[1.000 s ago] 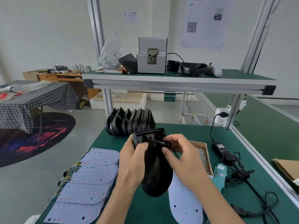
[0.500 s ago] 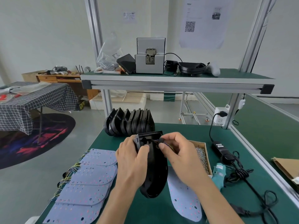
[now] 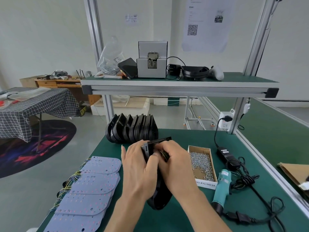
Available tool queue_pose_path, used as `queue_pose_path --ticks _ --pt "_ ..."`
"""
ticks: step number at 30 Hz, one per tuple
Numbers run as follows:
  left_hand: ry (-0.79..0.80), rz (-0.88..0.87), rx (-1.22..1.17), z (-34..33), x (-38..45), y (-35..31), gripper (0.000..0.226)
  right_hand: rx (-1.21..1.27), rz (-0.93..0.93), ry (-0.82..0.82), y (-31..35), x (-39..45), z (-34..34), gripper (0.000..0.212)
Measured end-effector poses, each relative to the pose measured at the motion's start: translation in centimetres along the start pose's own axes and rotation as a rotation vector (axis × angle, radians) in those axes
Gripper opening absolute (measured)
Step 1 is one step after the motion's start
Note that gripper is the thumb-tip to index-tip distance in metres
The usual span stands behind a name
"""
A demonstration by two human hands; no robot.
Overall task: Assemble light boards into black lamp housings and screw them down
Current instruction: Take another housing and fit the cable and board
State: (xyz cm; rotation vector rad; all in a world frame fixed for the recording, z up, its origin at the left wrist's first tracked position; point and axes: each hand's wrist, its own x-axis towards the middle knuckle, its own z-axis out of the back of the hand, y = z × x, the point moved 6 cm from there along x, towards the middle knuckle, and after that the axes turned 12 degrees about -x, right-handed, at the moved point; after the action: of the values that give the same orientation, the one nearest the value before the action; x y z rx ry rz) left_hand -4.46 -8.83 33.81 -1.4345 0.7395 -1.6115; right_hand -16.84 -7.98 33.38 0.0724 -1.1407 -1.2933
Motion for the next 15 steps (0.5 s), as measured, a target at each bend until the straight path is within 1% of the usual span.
queue_pose_path --ticks 3,5,7,8,10,12,14,15 --pt "0.024 -0.018 0.048 0.0 0.0 0.0 0.033 -0.163 0.067 0.048 0.2 0.0 -0.4 0.016" --pt "0.049 -0.034 0.055 -0.1 -0.1 0.0 0.032 -0.238 0.102 0.071 0.1 0.1 -0.6 0.009" --pt "0.056 -0.040 0.053 -0.2 -0.2 -0.1 0.028 -0.182 0.074 0.061 -0.2 0.0 -0.6 0.010" --pt "0.055 -0.039 0.052 -0.2 -0.1 -0.2 0.025 -0.123 0.029 0.042 -0.5 0.0 -0.4 0.012" --pt "0.060 -0.032 0.053 -0.4 -0.1 -0.3 0.021 0.013 -0.105 -0.003 -1.1 -0.1 -0.1 0.014" --pt "0.063 -0.030 0.043 -0.4 -0.4 -0.3 0.022 0.128 -0.222 -0.047 -1.6 -0.5 -0.1 0.013" --pt "0.049 -0.024 0.035 -0.1 -0.9 -0.2 0.027 0.135 -0.212 -0.064 -1.6 -0.7 -0.2 0.009" --pt "0.034 -0.010 0.025 0.1 -1.0 0.0 0.029 0.133 -0.190 -0.041 -1.4 -0.8 -0.4 0.006"
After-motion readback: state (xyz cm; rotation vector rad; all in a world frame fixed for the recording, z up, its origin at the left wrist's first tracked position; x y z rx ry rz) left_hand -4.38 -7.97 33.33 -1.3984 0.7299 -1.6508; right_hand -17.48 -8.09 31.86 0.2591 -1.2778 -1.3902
